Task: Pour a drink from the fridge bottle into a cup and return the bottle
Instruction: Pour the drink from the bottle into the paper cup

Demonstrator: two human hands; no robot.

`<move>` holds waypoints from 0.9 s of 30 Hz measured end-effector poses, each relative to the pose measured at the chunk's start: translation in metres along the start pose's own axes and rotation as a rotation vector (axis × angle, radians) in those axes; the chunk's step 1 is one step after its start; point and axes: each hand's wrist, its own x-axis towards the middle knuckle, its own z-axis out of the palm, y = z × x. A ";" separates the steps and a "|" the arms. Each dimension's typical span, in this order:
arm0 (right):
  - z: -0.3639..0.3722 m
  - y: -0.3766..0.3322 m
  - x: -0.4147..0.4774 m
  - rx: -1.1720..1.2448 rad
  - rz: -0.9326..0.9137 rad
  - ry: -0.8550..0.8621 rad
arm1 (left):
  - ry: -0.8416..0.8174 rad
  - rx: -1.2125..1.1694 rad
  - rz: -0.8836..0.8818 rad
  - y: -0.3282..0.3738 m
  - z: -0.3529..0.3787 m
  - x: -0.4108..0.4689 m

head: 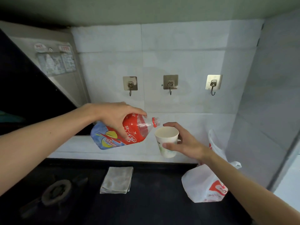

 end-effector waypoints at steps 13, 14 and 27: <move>-0.003 -0.009 0.004 -0.028 0.021 -0.038 | -0.088 0.119 -0.007 0.006 -0.021 0.002; -0.002 -0.009 0.004 -0.029 0.022 -0.039 | -0.091 0.125 -0.007 0.005 -0.021 0.002; 0.011 -0.014 0.013 -0.052 0.016 -0.062 | -0.105 0.189 -0.008 -0.005 -0.028 -0.004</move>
